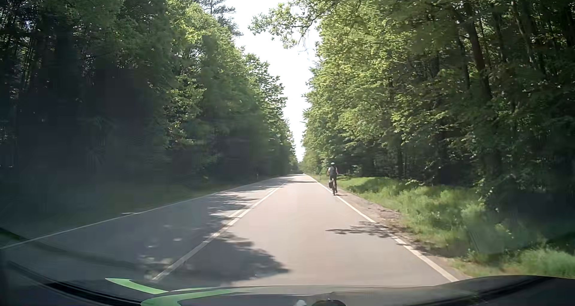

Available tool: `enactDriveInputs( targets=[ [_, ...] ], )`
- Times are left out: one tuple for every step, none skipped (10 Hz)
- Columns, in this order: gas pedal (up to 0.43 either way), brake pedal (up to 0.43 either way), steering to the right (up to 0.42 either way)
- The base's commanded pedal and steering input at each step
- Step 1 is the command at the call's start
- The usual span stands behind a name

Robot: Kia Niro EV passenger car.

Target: Follow the waypoints while adhering to traffic rules and regulations

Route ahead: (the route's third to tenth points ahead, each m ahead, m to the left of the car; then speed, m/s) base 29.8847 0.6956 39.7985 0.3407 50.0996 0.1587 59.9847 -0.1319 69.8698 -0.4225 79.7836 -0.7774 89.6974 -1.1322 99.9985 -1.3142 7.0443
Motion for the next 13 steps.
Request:
enactDriveInputs(
  targets=[
    [0.059,0.000,-0.005],
    [0.059,0.000,-0.004],
    [0.059,0.000,-0.004],
    [0.059,0.000,-0.004],
    [0.067,0.000,-0.004],
    [0.067,0.000,-0.005],
    [0.067,0.000,-0.004],
    [0.079,0.000,-0.004],
    [0.079,0.000,-0.005],
    [0.079,0.000,-0.005],
    [0.079,0.000,-0.004],
    [0.079,0.000,-0.004],
    [0.079,0.000,-0.004]
  ],
)
